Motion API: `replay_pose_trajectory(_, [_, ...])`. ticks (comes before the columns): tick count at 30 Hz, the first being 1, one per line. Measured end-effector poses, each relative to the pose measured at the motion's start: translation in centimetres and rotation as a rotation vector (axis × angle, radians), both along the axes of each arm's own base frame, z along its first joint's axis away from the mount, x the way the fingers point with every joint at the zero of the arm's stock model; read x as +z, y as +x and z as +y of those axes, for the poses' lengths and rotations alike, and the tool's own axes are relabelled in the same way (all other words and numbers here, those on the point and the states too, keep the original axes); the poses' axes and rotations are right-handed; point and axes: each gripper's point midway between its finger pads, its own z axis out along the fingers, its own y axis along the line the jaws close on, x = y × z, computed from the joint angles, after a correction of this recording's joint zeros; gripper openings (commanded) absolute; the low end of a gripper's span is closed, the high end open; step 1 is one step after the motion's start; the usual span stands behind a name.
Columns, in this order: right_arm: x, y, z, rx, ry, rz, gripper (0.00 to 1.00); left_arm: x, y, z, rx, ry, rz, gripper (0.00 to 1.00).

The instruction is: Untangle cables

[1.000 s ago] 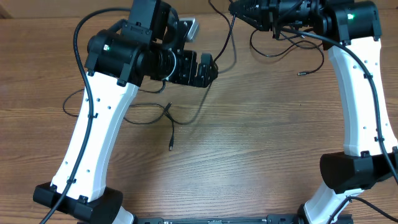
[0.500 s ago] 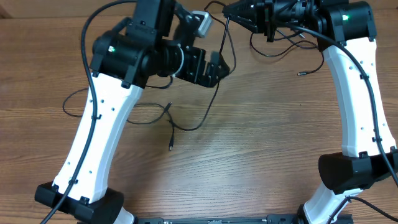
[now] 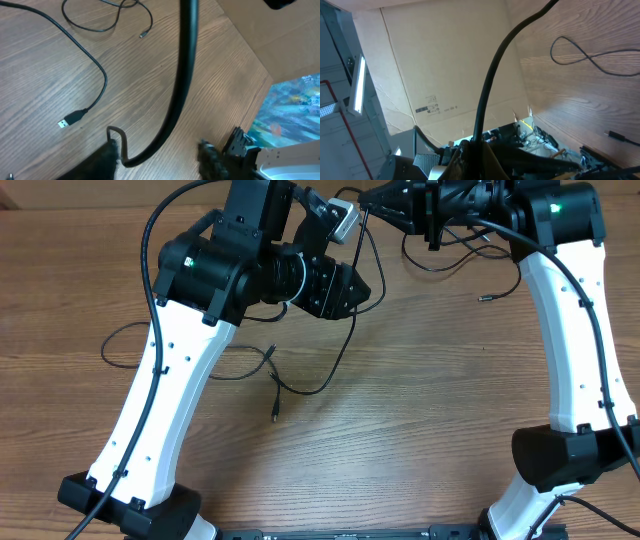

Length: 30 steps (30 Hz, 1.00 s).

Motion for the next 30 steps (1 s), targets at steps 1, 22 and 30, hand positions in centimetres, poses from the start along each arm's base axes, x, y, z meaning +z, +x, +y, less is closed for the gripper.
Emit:
replay_pose_trajectory(1, [0.0, -0.1, 0.1, 0.003, 0.000, 0.000, 0.04, 0.0, 0.1, 0.0, -0.001, -0.001, -0.004, 0.40])
replay_pose_trajectory(22, [-1.2, 1.1, 0.3, -0.015, -0.132, -0.218, 0.77, 0.2, 0.3, -0.1, -0.002, 0.000, -0.022, 0.04])
replay_pose_trajectory(30, [-2.5, 0.5, 0.0, 0.008, -0.186, -0.220, 0.71, 0.2, 0.3, -0.1, -0.002, 0.001, -0.022, 0.04])
